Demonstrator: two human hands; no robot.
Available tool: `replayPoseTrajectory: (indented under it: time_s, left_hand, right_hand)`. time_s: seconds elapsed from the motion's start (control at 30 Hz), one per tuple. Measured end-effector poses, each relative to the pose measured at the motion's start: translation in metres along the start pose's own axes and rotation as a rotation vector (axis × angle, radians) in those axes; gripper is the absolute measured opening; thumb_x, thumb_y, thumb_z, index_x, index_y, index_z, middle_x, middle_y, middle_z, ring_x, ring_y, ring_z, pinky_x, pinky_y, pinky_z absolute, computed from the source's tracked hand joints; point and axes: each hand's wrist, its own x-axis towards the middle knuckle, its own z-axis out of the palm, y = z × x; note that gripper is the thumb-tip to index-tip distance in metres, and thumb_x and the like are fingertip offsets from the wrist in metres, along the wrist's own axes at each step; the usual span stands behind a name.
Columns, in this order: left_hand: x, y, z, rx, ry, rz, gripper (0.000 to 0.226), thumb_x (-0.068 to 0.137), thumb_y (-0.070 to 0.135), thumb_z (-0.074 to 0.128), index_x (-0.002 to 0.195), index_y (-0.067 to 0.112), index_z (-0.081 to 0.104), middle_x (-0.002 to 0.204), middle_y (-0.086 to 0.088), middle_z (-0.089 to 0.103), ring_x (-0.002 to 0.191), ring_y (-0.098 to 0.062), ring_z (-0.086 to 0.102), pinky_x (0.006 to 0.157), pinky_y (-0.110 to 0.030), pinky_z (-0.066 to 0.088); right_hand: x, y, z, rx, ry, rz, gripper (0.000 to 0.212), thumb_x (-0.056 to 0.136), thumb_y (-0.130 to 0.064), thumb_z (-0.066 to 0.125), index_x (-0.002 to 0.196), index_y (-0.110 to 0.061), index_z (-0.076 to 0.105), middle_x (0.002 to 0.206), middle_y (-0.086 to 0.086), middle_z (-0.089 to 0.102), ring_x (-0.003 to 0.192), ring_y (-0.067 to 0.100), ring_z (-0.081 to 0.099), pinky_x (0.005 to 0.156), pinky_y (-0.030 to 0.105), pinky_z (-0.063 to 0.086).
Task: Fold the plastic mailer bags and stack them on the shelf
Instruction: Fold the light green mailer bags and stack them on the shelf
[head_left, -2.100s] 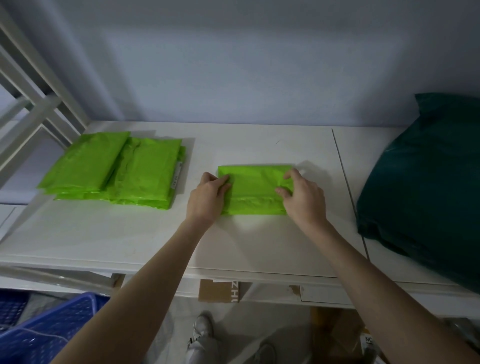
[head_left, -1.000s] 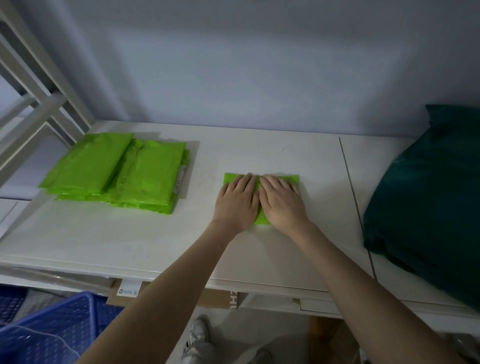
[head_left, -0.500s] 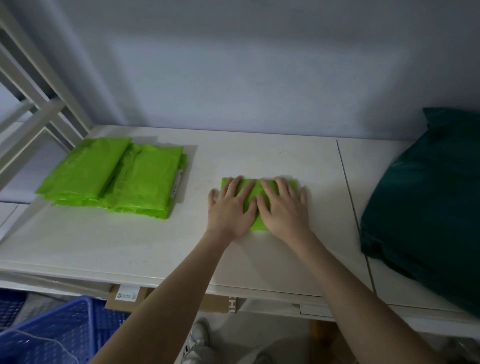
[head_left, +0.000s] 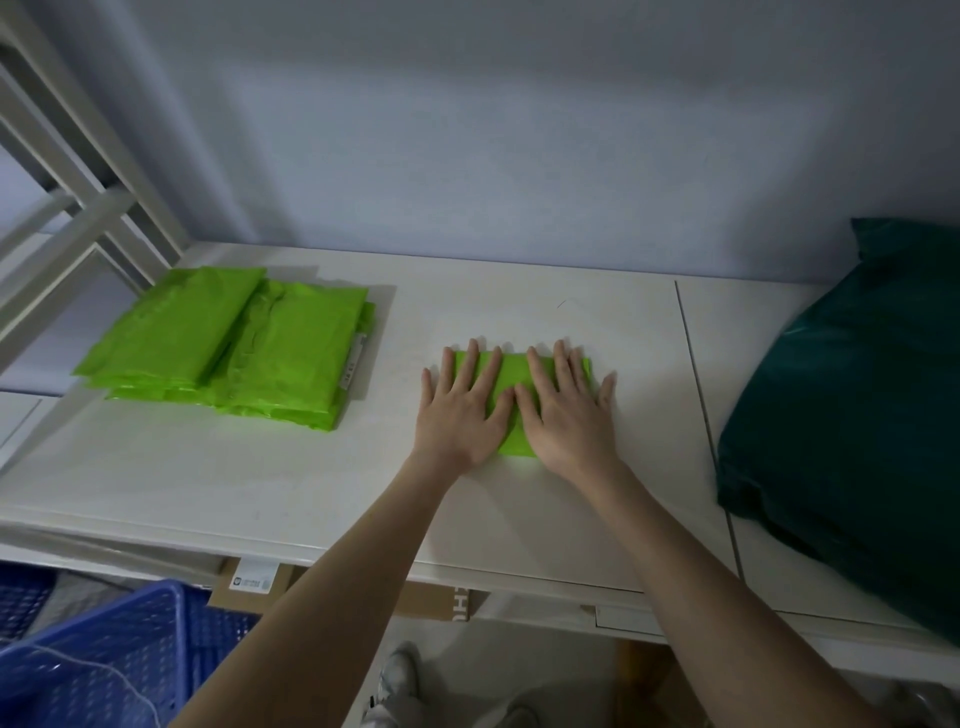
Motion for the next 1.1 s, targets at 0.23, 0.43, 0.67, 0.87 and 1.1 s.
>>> replayPoseTrajectory:
  time_s: [0.23, 0.43, 0.67, 0.87, 1.1]
  left_hand:
    - [0.003, -0.007, -0.017, -0.393, -0.100, -0.032, 0.068, 0.098, 0.039, 0.037, 0.150, 0.023, -0.004, 0.157, -0.006, -0.015, 0.143, -0.016, -0.019, 0.113, -0.038, -0.016]
    - [-0.003, -0.029, -0.031, -0.640, -0.020, 0.000, 0.057, 0.100, 0.016, 0.034, 0.151, 0.019, 0.009, 0.158, 0.000, -0.007, 0.144, -0.009, -0.013, 0.115, -0.034, -0.014]
    - [-0.025, -0.044, -0.039, -0.419, 0.157, 0.152, 0.056, 0.084, 0.015, 0.026, 0.135, 0.004, 0.046, 0.138, -0.010, 0.044, 0.128, -0.026, 0.040, 0.110, -0.028, 0.028]
    - [-0.052, -0.052, -0.041, -0.167, 0.100, 0.310, 0.058, 0.078, 0.010, 0.031, 0.132, 0.002, 0.049, 0.130, -0.014, 0.050, 0.113, -0.035, 0.052, 0.094, -0.045, 0.044]
    - [-0.072, -0.055, -0.026, 0.122, 0.021, 0.384, 0.078, 0.076, 0.038, 0.008, 0.141, 0.008, 0.039, 0.144, -0.008, 0.044, 0.112, -0.030, 0.058, 0.099, -0.036, 0.040]
  right_hand:
    - [0.005, 0.005, -0.009, 0.289, -0.050, 0.066, 0.074, 0.092, -0.051, 0.046, 0.150, -0.028, 0.007, 0.159, 0.004, -0.002, 0.146, 0.018, -0.005, 0.114, 0.050, -0.006]
    - [-0.002, 0.005, -0.025, 0.350, 0.093, 0.041, 0.059, 0.092, -0.037, 0.054, 0.145, -0.024, 0.032, 0.159, -0.005, 0.006, 0.146, 0.015, 0.001, 0.113, 0.056, 0.000]
    - [-0.023, -0.029, -0.026, 0.150, 0.331, -0.099, 0.044, 0.076, -0.018, 0.047, 0.115, -0.003, 0.064, 0.132, 0.013, 0.055, 0.111, 0.036, 0.054, 0.089, 0.042, 0.047]
    - [-0.050, -0.068, -0.010, -0.029, 0.307, -0.140, 0.046, 0.074, -0.026, 0.033, 0.099, -0.007, 0.067, 0.104, 0.008, 0.063, 0.090, 0.030, 0.060, 0.067, 0.036, 0.049]
    - [-0.075, -0.078, 0.014, -0.223, 0.231, -0.109, 0.041, 0.071, -0.032, 0.060, 0.107, -0.012, 0.068, 0.103, -0.001, 0.066, 0.087, 0.022, 0.059, 0.067, 0.031, 0.049]
